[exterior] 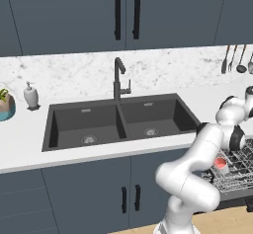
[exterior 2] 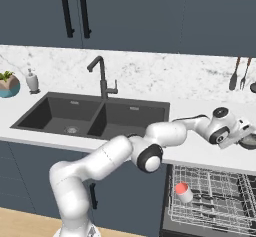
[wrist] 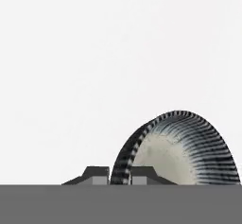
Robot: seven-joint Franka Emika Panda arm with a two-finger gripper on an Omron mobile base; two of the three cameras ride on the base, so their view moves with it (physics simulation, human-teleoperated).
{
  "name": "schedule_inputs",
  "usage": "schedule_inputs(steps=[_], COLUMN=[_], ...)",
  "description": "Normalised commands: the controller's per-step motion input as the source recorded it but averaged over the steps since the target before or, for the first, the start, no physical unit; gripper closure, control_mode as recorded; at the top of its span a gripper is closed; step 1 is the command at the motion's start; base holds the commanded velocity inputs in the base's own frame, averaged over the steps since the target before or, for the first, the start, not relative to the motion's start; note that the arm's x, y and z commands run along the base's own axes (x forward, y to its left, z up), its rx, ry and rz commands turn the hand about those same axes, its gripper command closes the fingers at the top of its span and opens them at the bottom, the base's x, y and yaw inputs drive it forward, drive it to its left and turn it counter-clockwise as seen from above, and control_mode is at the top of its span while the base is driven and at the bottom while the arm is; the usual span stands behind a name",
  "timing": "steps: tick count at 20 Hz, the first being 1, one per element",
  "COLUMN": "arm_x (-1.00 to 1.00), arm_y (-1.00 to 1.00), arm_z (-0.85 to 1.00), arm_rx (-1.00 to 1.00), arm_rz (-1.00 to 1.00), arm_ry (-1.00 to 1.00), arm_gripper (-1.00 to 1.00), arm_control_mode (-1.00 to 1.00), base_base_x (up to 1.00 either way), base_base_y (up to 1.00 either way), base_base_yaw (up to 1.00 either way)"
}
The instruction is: Pick up the cup and bowl from the counter, place them in the dishwasher, and close the dishwasher door.
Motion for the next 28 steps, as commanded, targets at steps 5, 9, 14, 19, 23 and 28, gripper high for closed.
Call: schedule_inputs(steps=[5,9,14,19,23,28], arm_x=[-0.38,-0.7,-0.85,-0.99,-1.0,-0.93], arm_y=[0.07,0.21,0.3,0.42,0.62,0.71], arm_z=[0.18,0.46,0.58,0.26,-0.03,-0.4], arm_rx=[0.48,0.43,0.39,0.35,0.25,0.12], arm_rz=[0.0,0.0,-0.01,-0.02,-0.01,0.0], arm_ry=[0.28,0.15,0.13,0.17,0.12,0.03], arm_gripper=[1.0,1.0,1.0,1.0,1.0,1.0], arm_control_mode=[-1.0,-1.0,-1.0,-1.0,-1.0,-1.0], base_base_x=[0.0,0.0,0.0,0.0,0.0,0.0], base_base_y=[0.0,0.0,0.0,0.0,0.0,0.0], base_base_yaw=[0.0,0.0,0.0,0.0,0.0,0.0])
